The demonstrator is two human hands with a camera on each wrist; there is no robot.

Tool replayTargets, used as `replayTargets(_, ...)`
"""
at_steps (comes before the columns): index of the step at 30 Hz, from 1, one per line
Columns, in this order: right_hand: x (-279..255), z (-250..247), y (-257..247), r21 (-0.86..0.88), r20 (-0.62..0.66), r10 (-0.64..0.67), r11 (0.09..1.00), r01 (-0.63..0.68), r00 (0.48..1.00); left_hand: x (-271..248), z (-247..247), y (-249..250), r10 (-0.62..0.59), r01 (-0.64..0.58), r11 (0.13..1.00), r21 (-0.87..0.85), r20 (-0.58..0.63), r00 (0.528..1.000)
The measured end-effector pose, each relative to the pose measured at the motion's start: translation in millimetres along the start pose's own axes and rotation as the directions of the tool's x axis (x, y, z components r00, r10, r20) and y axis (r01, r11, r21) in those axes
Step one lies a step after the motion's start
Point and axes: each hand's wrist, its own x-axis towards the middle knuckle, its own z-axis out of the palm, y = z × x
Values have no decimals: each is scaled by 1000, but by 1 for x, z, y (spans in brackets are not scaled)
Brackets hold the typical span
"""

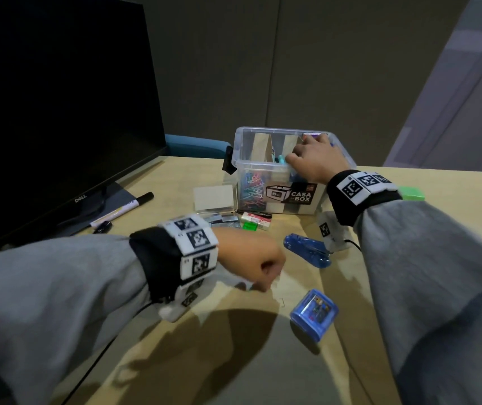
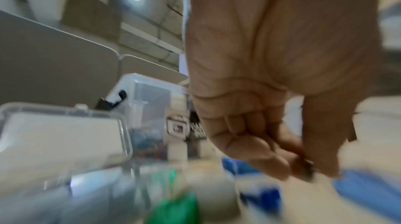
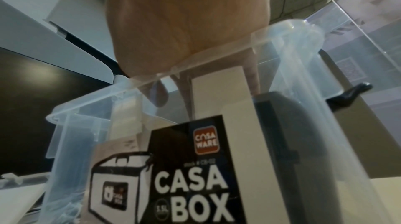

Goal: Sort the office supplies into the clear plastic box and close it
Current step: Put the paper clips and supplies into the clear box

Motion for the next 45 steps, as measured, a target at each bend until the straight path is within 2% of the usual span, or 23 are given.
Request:
replayTargets(1,-2,-1,-1,7,-5,-3,1000,3,1000,-2,-12,-3,-13,11,1000,-17,-124,992)
replayTargets(2,-4,-3,-1,26,-8,0,1000,1,1000,-3,-26,-8,-46,33,998,-50,-273,961)
replayTargets(3,-3,-2,0,32,-13,-2,999,2,1000,-4,-40,-12,-96,53,992,-112,-426,899)
replayTargets(5,-3,-1,1,49,-39,-3,999,5,999,-5,-64,-19,-241,81,962,-262,-662,710)
replayTargets(7,-2,1,1,45,-53,-13,999,15,999,-2,-79,-27,-355,91,928,-363,-778,518)
replayTargets(8,-1,2,2,42,-53,-17,999,19,998,1,-85,-32,-382,96,919,-382,-806,452)
replayTargets(9,-1,2,2,40,-58,-24,999,26,998,5,-90,-36,-399,113,915,-388,-820,410)
replayTargets(11,0,3,3,42,-60,-25,999,27,998,14,-97,-43,-420,169,907,-385,-819,390)
replayTargets(14,-1,3,3,46,-59,-34,998,37,998,25,-100,-51,-421,242,906,-348,-808,413)
replayTargets(17,0,4,3,48,-78,-32,998,36,996,26,-93,-49,-320,205,944,-258,-870,374)
replayTargets(18,0,4,4,48,-75,-28,998,32,997,23,-88,-46,-250,168,966,-199,-886,391)
replayTargets(19,1,5,5,38,-61,-28,999,31,998,19,-81,-44,-179,138,982,-129,-872,456)
replayTargets(20,1,5,4,22,-45,-38,999,39,998,16,-74,-42,-115,128,990,-51,-818,564)
replayTargets(22,3,6,5,-11,-30,-54,998,54,998,11,-59,-44,-59,169,978,122,-613,788)
replayTargets(23,3,6,5,-5,-36,-46,999,45,998,11,-52,-47,-84,209,958,198,-504,860)
replayTargets(24,2,6,5,5,-47,-43,999,43,998,11,-46,-50,-121,243,936,253,-417,901)
replayTargets(26,2,6,5,14,-67,-46,999,47,997,14,-37,-57,-175,273,917,289,-323,930)
replayTargets(32,3,7,6,22,-74,-40,999,41,996,15,-37,-58,-262,310,917,252,-207,943)
replayTargets(37,3,7,5,26,-81,-37,999,39,996,13,-38,-65,-325,366,895,256,-189,927)
replayTargets(41,3,7,5,32,-90,-34,999,37,995,19,-35,-64,-255,323,913,251,-267,929)
replayTargets(45,2,7,4,35,-83,-28,999,31,996,28,-29,-60,-253,321,899,297,-245,936)
